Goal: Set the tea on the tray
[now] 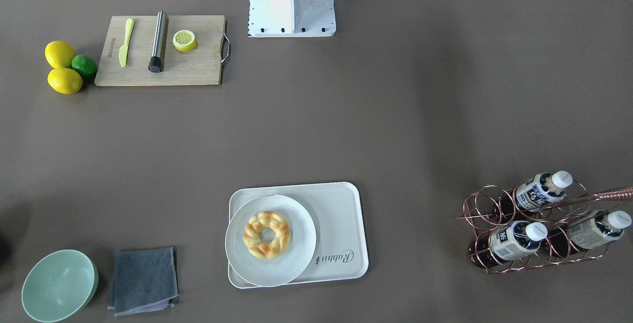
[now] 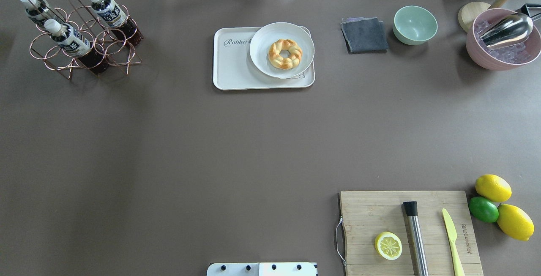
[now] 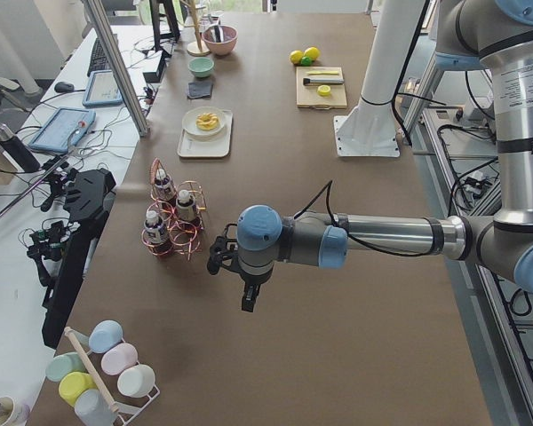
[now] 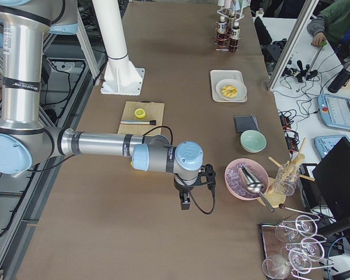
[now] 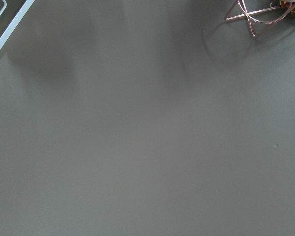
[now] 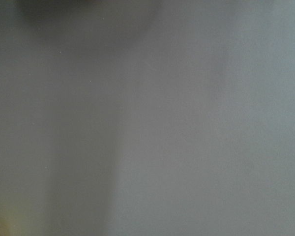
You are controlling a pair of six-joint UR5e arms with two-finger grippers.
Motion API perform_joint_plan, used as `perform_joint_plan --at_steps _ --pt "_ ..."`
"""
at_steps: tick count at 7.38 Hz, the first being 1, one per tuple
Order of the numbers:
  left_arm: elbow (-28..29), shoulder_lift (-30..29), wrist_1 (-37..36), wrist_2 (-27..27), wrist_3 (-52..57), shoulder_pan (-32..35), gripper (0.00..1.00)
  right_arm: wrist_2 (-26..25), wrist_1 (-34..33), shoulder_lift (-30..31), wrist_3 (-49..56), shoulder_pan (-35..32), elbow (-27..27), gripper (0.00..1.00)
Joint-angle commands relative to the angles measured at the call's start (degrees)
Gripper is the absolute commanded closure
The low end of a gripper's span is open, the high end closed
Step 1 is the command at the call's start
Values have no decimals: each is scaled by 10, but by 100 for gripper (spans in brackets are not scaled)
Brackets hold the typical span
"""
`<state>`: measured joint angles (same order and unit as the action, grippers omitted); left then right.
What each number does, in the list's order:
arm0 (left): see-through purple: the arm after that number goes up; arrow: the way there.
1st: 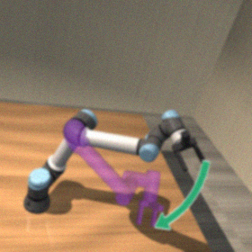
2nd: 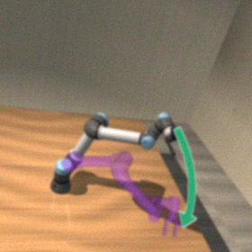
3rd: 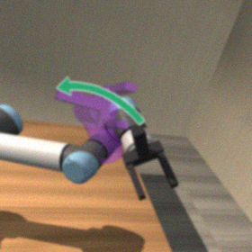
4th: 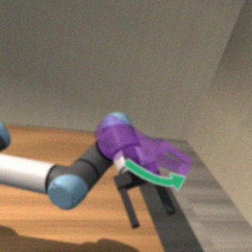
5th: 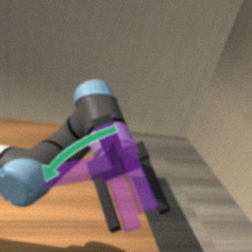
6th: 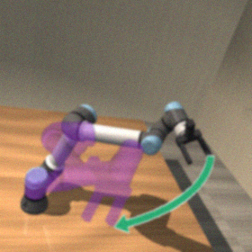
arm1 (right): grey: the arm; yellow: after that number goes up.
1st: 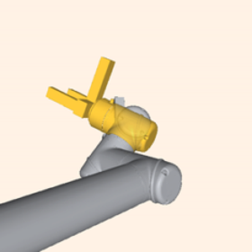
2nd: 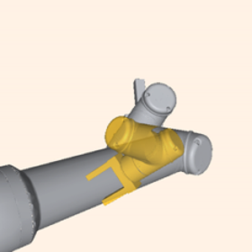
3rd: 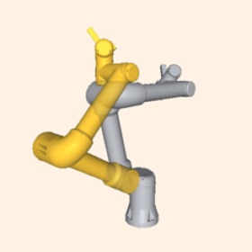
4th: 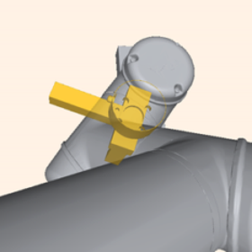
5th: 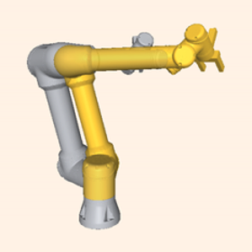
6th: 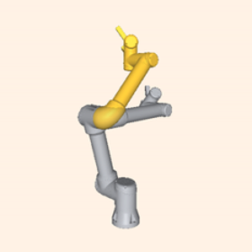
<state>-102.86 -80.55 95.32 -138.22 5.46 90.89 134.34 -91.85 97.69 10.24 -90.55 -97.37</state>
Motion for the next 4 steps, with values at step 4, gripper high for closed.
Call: perform_joint_plan --at_steps 4 --pt "24 -36 57 -42 1 4 0 43 53 -18 3 -23 -48 0"
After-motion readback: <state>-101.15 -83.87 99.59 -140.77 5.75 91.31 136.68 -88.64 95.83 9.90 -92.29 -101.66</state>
